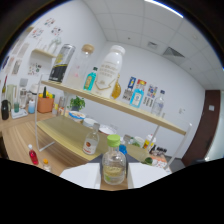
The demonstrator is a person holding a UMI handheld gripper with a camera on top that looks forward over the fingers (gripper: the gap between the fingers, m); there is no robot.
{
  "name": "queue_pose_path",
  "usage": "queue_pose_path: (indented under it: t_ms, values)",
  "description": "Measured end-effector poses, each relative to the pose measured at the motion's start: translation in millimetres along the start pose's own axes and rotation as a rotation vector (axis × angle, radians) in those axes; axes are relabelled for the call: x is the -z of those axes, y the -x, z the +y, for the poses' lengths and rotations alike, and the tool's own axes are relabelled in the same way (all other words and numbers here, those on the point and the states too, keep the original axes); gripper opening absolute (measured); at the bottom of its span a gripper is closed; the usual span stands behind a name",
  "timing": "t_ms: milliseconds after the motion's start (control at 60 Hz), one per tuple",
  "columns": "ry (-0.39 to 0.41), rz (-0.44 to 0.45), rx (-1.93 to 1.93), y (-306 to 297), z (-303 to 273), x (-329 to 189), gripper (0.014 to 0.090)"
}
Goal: Make me a cup of Vodka Sunrise.
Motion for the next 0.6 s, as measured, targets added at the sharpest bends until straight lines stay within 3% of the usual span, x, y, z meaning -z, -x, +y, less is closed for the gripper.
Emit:
queue_pose_path:
  t_ms: [350,600]
  values:
    - [0.192,-0.048,-0.397,11.7,143.4,-33.7,0.0356]
    - [0.301,-0.101,-0.411,25.6,194.6,-40.3,0.0358]
